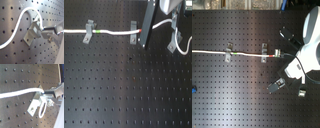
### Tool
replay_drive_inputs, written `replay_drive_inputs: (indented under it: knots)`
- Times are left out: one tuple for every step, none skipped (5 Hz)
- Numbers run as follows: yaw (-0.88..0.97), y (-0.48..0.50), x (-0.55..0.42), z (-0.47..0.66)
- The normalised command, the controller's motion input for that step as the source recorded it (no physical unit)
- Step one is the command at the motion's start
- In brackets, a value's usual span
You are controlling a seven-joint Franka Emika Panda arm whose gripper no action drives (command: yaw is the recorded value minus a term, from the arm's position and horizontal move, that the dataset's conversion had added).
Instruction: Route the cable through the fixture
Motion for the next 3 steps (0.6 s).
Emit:
replay_drive_inputs:
  knots:
    - [0.03, -0.076, 0.078, -0.42]
    - [-0.12, -0.203, -0.073, -0.40]
    - [-0.37, -0.268, -0.184, -0.22]
